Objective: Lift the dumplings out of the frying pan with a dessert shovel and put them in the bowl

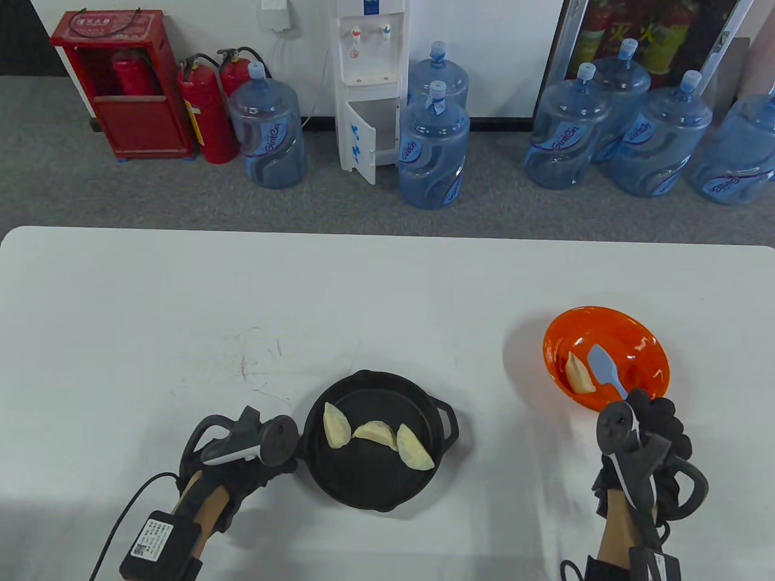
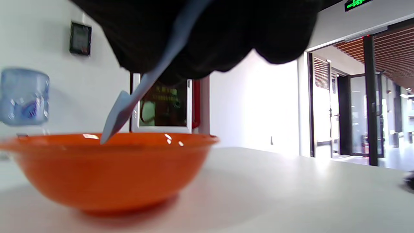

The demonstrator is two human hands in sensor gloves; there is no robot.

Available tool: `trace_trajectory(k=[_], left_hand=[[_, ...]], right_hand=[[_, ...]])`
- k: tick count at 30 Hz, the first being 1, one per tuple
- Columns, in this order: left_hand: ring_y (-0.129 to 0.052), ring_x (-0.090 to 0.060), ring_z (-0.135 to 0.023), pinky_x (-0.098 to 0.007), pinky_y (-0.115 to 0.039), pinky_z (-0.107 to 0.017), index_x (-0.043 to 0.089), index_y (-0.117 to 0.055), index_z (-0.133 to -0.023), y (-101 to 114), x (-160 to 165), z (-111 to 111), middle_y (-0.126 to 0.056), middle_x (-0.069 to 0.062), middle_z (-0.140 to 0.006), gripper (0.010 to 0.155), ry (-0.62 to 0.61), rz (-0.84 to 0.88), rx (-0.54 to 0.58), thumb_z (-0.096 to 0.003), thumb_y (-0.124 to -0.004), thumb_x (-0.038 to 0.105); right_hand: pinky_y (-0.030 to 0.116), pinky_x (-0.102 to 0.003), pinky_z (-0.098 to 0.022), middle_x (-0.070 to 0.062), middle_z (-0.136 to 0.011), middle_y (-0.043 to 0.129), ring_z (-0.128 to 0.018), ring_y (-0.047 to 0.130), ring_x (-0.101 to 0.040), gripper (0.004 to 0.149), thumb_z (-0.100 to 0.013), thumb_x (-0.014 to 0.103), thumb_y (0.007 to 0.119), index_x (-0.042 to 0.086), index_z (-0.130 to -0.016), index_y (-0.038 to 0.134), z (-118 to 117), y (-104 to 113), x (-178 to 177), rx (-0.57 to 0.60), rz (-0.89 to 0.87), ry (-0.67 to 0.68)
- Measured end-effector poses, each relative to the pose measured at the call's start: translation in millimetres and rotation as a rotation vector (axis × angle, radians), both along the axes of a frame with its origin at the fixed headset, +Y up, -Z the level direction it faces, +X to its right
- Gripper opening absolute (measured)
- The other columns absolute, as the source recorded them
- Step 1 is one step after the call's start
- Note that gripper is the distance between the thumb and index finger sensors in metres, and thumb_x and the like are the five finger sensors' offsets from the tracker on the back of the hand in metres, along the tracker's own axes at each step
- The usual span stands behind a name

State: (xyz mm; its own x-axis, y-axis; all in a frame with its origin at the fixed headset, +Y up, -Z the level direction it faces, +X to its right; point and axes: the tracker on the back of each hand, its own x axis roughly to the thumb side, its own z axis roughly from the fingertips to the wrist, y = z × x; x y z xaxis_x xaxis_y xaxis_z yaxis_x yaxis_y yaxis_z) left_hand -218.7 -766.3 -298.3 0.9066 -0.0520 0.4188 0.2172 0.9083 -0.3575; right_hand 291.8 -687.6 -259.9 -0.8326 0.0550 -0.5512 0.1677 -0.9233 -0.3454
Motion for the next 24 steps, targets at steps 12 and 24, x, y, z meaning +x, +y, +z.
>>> trace_trajectory(k=[12, 24], left_hand=[[-0.091, -0.015, -0.068, -0.049, -0.071, -0.073, 0.028, -0.064, -0.096, 0, 0, 0, -0.082, 0.005, -0.082, 0.054, 0.003, -0.005, -0.002, -0.0491, -0.067, 0.053], [-0.091, -0.016, -0.068, -0.049, -0.071, -0.073, 0.028, -0.064, -0.097, 1, 0, 0, -0.081, 0.005, -0.082, 0.054, 0.003, -0.011, -0.005, -0.0491, -0.067, 0.053]], right_hand=[[0.083, -0.042, -0.05, -0.003, -0.084, 0.089, -0.05, 0.092, -0.01, 0.04, -0.057, 0.046, 0.083, 0.03, -0.094, 0.087, 0, 14, -73, 0.068, -0.016, 0.513], [0.083, -0.045, -0.051, -0.003, -0.082, 0.092, -0.049, 0.094, -0.014, 0.037, -0.053, 0.043, 0.088, 0.029, -0.087, 0.092, 5, 9, -131, -0.122, 0.108, 0.859]])
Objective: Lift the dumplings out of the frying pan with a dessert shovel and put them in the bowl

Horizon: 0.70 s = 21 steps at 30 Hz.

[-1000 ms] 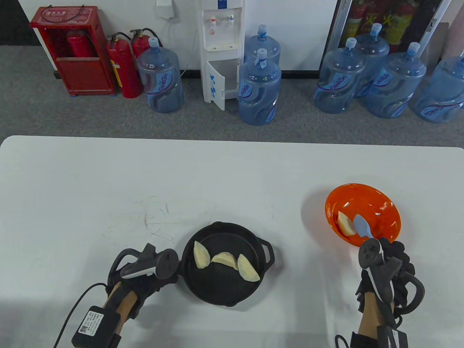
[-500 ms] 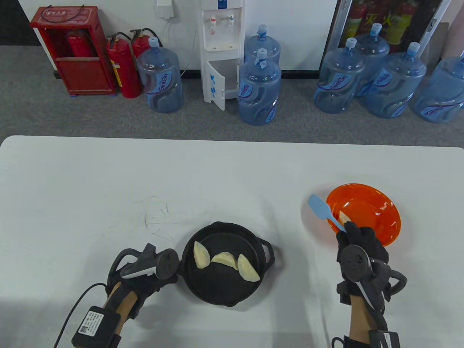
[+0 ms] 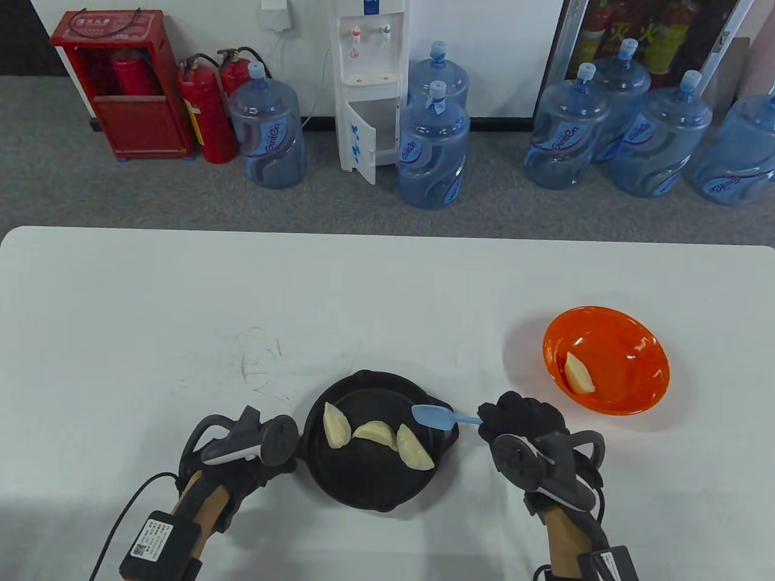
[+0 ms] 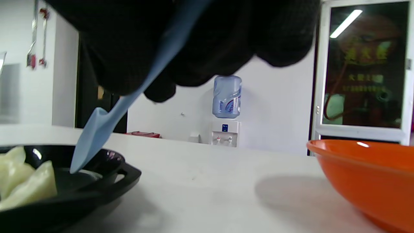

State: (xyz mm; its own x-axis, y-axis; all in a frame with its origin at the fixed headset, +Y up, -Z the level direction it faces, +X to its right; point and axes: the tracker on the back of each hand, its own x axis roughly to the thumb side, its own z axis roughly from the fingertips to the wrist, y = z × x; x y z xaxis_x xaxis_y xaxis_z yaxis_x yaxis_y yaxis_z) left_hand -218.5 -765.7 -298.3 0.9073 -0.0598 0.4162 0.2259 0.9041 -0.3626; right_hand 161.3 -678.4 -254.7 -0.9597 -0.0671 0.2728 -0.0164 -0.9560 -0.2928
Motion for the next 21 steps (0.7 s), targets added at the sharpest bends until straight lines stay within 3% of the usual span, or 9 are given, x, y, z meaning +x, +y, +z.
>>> trace_trajectory(k=[21], left_hand=[[-0.091, -0.015, -0.068, -0.049, -0.071, -0.073, 0.028, -0.064, -0.097, 0.3, 0.2, -0.3, -0.081, 0.005, -0.082, 0.054, 0.005, 0.0, -0.001, -0.0491, -0.066, 0.053]], right_hand=[[0.083, -0.046, -0.057, 0.001, -0.084, 0.093, -0.054, 0.096, -0.014, 0.036, -0.051, 0.041, 0.09, 0.032, -0.085, 0.093, -3.8, -10.1, -10.6, -0.155, 0.012, 0.111]])
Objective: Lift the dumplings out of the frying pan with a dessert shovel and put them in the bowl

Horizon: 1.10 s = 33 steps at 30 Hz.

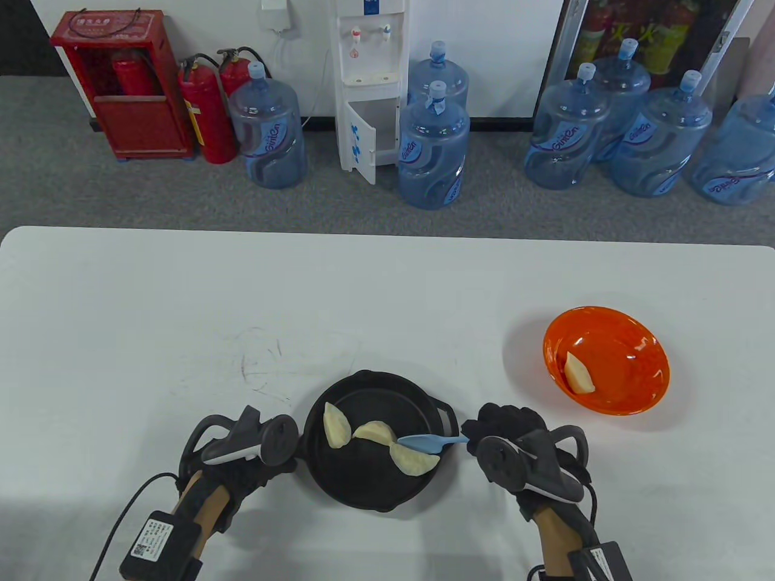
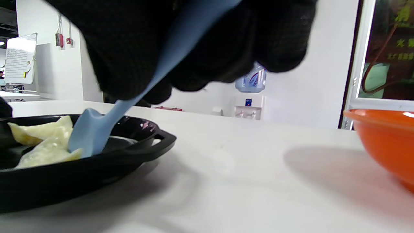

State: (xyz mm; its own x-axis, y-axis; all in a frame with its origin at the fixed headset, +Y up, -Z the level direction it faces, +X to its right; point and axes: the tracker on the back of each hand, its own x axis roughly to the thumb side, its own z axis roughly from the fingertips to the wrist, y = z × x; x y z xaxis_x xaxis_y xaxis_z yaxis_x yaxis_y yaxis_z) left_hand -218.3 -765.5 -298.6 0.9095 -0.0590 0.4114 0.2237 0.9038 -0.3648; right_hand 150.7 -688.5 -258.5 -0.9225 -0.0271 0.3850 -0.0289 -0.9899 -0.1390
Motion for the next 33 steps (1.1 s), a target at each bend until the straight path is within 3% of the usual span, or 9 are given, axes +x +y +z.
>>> trace_trajectory(k=[11, 24, 33], left_hand=[[-0.091, -0.015, -0.068, -0.049, -0.072, -0.072, 0.028, -0.064, -0.097, 0, 0, 0, -0.081, 0.005, -0.082, 0.054, 0.0, -0.004, -0.001, -0.049, -0.066, 0.053], [-0.091, -0.015, -0.067, -0.049, -0.072, -0.072, 0.027, -0.064, -0.097, 0, 1, 0, -0.081, 0.005, -0.081, 0.054, 0.006, 0.001, -0.008, -0.0491, -0.065, 0.052], [-0.091, -0.015, -0.068, -0.049, -0.072, -0.073, 0.028, -0.064, -0.097, 0, 0, 0, -0.081, 0.005, -0.082, 0.054, 0.005, 0.003, -0.009, -0.0491, -0.065, 0.052]], right_hand=[[0.084, -0.045, -0.055, 0.001, -0.083, 0.094, -0.052, 0.097, -0.013, 0.036, -0.051, 0.041, 0.089, 0.032, -0.086, 0.093, -3, -6, -4, -0.089, -0.038, 0.06], [0.085, -0.044, -0.054, 0.0, -0.083, 0.094, -0.05, 0.097, -0.012, 0.037, -0.053, 0.042, 0.086, 0.031, -0.087, 0.092, 1, -17, -35, -0.194, -0.057, 0.191], [0.087, -0.04, -0.043, -0.004, -0.077, 0.095, -0.041, 0.094, -0.008, 0.04, -0.057, 0.044, 0.079, 0.027, -0.091, 0.091, -4, -31, -42, -0.301, -0.13, 0.203]])
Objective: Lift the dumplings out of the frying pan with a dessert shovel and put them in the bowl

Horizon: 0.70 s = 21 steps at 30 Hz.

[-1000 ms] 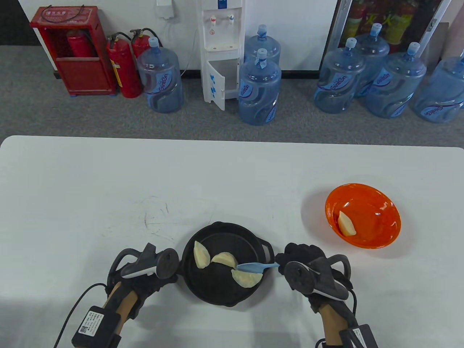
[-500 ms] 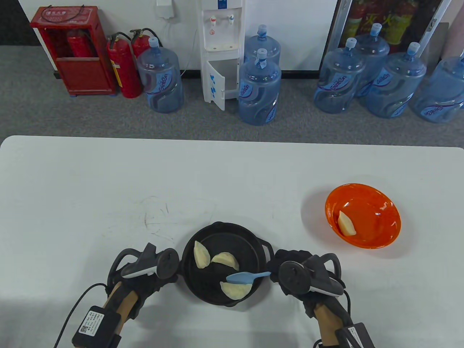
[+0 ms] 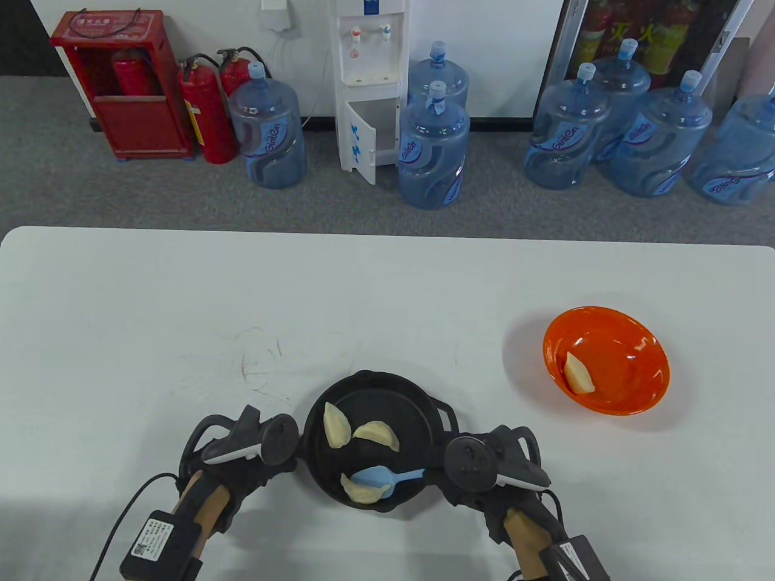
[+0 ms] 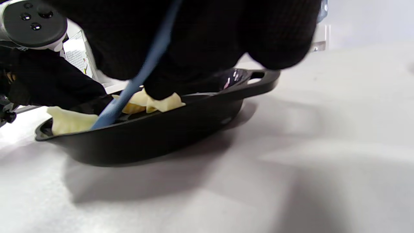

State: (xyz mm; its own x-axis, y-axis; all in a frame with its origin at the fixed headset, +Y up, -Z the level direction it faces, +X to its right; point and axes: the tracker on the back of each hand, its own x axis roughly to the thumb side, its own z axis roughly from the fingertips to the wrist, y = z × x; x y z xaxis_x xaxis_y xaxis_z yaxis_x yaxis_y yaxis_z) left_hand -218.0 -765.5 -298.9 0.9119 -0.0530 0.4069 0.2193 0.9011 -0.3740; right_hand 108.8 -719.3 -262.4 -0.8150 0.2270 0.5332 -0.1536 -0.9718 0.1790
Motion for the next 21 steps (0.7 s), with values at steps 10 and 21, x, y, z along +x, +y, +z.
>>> trace_trajectory(k=[10, 21], left_hand=[[-0.091, -0.015, -0.068, -0.049, -0.071, -0.073, 0.028, -0.064, -0.097, 0, 0, 0, -0.081, 0.005, -0.082, 0.054, -0.001, 0.001, -0.001, -0.0492, -0.065, 0.053], [-0.091, -0.015, -0.068, -0.049, -0.071, -0.073, 0.028, -0.063, -0.097, 0, -1, 0, -0.081, 0.005, -0.082, 0.054, 0.0, 0.003, -0.002, -0.0492, -0.065, 0.053]], right_hand=[[0.087, -0.038, -0.039, -0.005, -0.074, 0.096, -0.037, 0.092, -0.006, 0.041, -0.058, 0.044, 0.076, 0.025, -0.091, 0.09, -11, -7, 13, -0.14, -0.137, -0.066], [0.087, -0.038, -0.04, -0.005, -0.075, 0.095, -0.038, 0.092, -0.006, 0.041, -0.06, 0.044, 0.076, 0.024, -0.092, 0.09, -14, 8, 42, -0.107, -0.336, -0.169]])
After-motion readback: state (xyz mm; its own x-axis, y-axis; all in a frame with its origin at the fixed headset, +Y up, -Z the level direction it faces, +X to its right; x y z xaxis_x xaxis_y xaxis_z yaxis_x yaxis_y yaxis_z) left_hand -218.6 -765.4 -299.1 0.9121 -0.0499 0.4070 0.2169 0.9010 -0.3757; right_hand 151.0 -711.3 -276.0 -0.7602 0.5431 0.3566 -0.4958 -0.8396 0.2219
